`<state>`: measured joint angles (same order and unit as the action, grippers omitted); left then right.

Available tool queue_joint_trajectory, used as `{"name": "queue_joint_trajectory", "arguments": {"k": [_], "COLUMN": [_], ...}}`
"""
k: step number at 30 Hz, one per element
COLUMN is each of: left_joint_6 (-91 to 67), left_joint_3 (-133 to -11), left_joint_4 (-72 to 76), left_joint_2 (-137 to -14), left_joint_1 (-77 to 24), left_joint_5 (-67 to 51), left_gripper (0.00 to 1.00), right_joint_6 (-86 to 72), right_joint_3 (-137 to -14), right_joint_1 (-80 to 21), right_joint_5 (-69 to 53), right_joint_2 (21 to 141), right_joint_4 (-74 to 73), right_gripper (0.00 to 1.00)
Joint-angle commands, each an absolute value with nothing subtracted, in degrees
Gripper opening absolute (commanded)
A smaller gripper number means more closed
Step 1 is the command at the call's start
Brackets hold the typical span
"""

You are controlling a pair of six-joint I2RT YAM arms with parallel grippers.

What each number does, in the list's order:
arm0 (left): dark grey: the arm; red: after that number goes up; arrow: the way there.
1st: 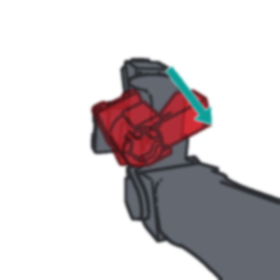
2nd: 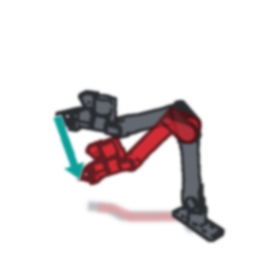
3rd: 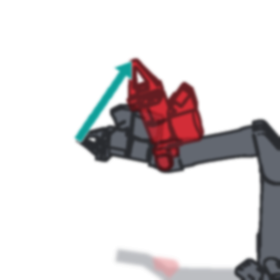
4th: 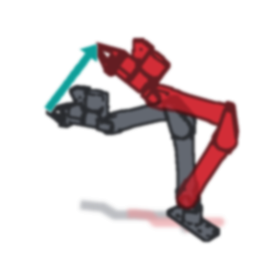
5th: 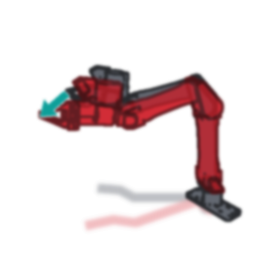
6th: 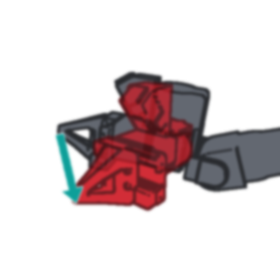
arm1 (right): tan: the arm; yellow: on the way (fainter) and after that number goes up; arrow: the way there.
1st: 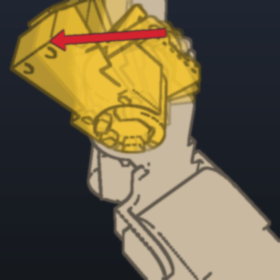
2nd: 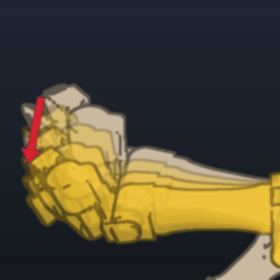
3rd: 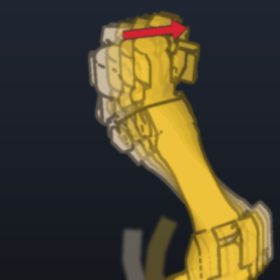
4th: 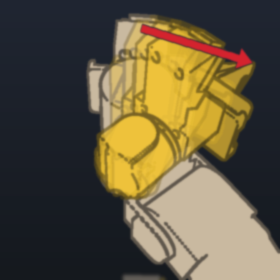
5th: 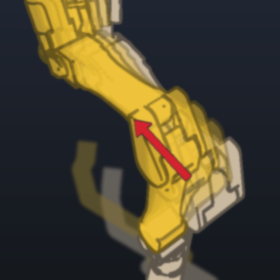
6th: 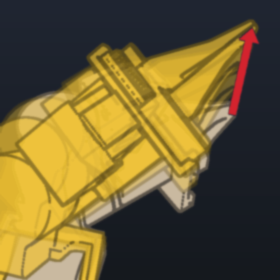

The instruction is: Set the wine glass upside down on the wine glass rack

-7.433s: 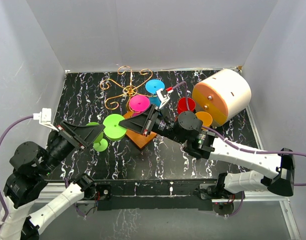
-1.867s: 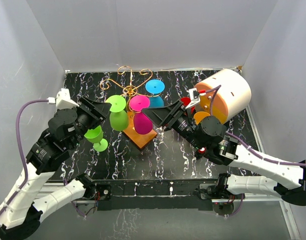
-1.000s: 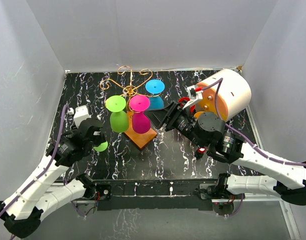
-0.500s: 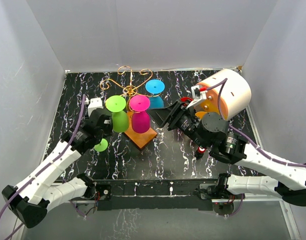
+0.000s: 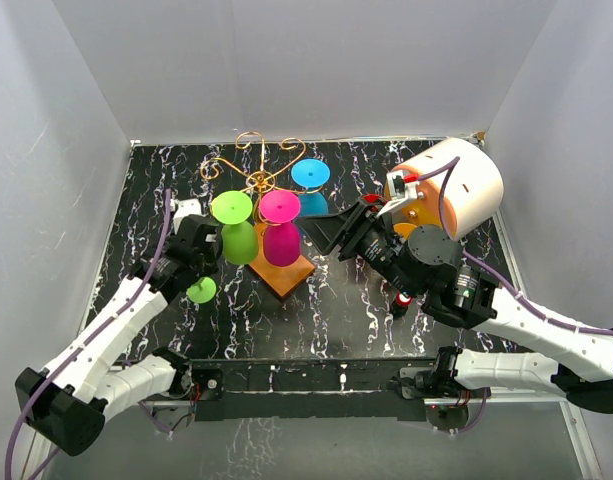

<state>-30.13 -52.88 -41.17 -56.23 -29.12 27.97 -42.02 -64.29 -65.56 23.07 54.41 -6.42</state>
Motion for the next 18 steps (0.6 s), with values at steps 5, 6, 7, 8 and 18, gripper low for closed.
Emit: {"name": "queue_joint_trajectory", "arguments": {"k": [5, 6, 7, 8, 18], "left_joint_6": [-30.37, -30.21, -29.97, -29.71, -23.55], "left_joint_3": [-49.70, -49.74, -49.94, -50.14, -56.44], "left_joint_4": [-42.01, -41.95, -41.96, -42.01, -45.33], "left_joint_2": [-56.88, -57.01, -57.12, -57.12, -54.31], "left_joint_1": [-28.08, -28.04, -27.99, -27.95, -27.95], "left_joint_5": [26.80, 26.81, 26.99, 27.25, 27.41], "left_gripper": [0.23, 0.21, 0.19, 0.17, 0.00], "right_joint_6": [-41.04, -41.02, -41.04, -41.04, -41.30], "right_joint_3": [-64.68, -64.69, -64.68, -64.69, -64.60], "right_joint_1": [-65.64, -65.65, -65.65, -65.65, -65.65], "right_joint_5": [24.61, 24.57, 24.53, 24.50, 24.52], "right_joint_2": [53.22, 53.32, 53.31, 53.35, 53.02], "right_joint_4": [-4.83, -4.76, -4.75, -4.75, -4.88], "right_gripper": [0.54, 0.54, 0.54, 0.54, 0.54]}}
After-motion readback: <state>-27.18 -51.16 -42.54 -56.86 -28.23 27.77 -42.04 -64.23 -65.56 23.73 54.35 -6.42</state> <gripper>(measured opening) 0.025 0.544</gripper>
